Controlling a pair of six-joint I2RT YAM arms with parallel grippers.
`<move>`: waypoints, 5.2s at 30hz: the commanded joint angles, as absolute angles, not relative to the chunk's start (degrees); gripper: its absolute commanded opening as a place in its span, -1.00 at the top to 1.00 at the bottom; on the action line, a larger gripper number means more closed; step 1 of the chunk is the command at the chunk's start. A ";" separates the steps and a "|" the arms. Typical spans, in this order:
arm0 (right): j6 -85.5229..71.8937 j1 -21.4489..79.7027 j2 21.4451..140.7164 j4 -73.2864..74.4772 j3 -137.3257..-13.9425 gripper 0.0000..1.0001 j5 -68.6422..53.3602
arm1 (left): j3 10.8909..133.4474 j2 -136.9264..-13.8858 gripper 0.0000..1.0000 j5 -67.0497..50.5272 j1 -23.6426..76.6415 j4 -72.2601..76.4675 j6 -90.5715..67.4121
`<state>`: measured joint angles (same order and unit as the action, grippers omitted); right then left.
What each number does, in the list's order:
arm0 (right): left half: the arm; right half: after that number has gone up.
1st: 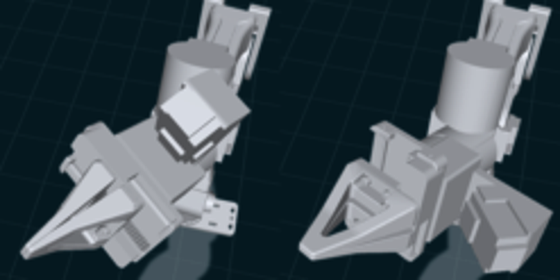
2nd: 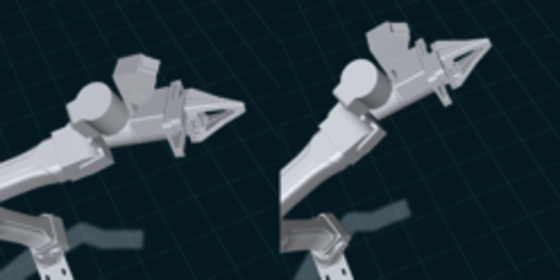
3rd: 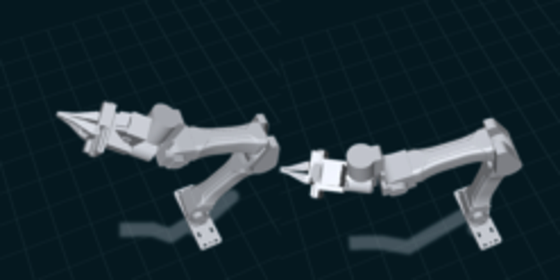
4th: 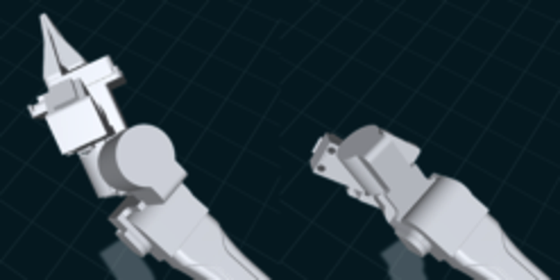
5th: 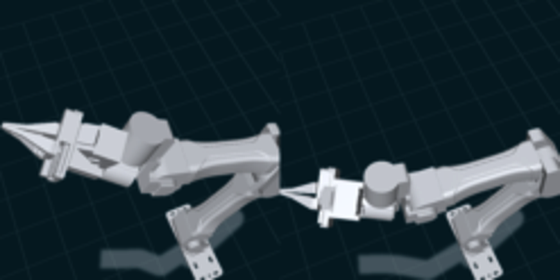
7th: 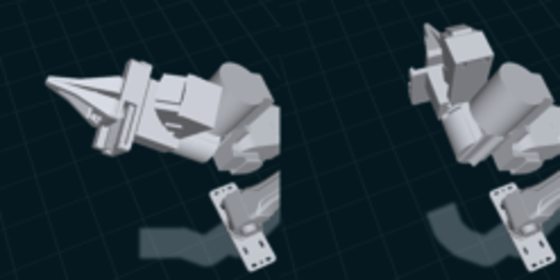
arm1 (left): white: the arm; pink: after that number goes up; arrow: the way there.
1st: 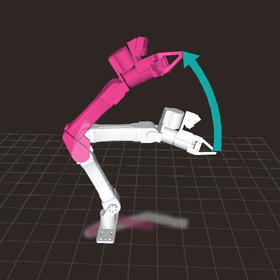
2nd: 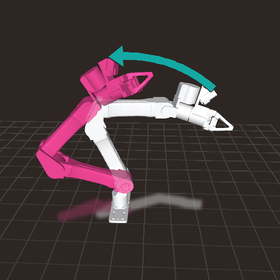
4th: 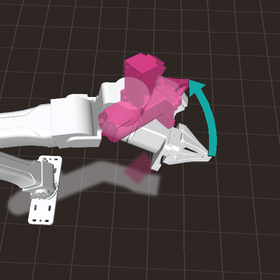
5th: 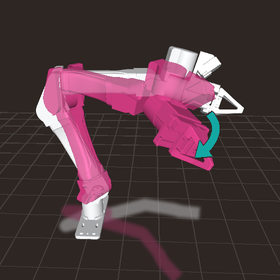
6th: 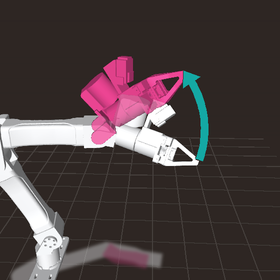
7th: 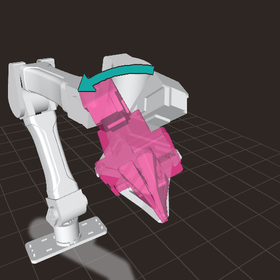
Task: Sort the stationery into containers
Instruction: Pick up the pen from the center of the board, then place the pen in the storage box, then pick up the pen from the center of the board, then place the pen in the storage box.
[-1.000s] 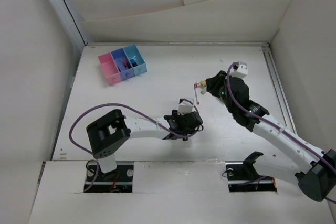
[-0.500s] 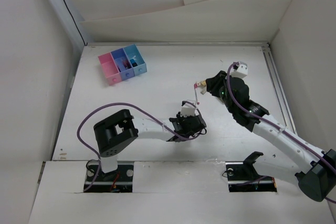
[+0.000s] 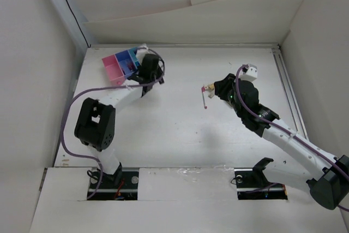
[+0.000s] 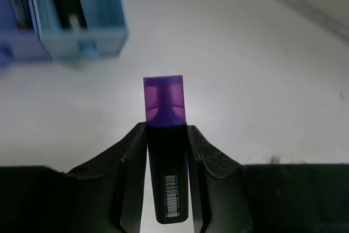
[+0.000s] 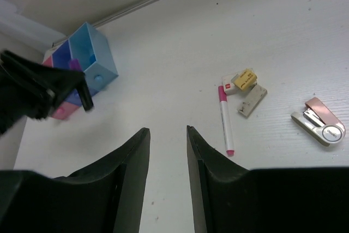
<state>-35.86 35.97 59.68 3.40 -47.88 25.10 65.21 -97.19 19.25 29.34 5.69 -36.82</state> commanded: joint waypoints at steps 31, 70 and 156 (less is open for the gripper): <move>-36.04 36.12 60.29 0.97 -48.08 0.22 23.29 | 103.19 -118.93 -0.19 14.94 10.54 -4.23 -25.14; -36.04 36.12 55.72 1.49 -47.02 0.29 29.27 | 82.96 -121.20 0.22 34.80 58.27 6.42 -32.26; -35.51 35.07 60.12 1.49 -48.08 0.22 23.55 | 87.19 -112.85 0.66 18.01 5.71 3.26 -29.79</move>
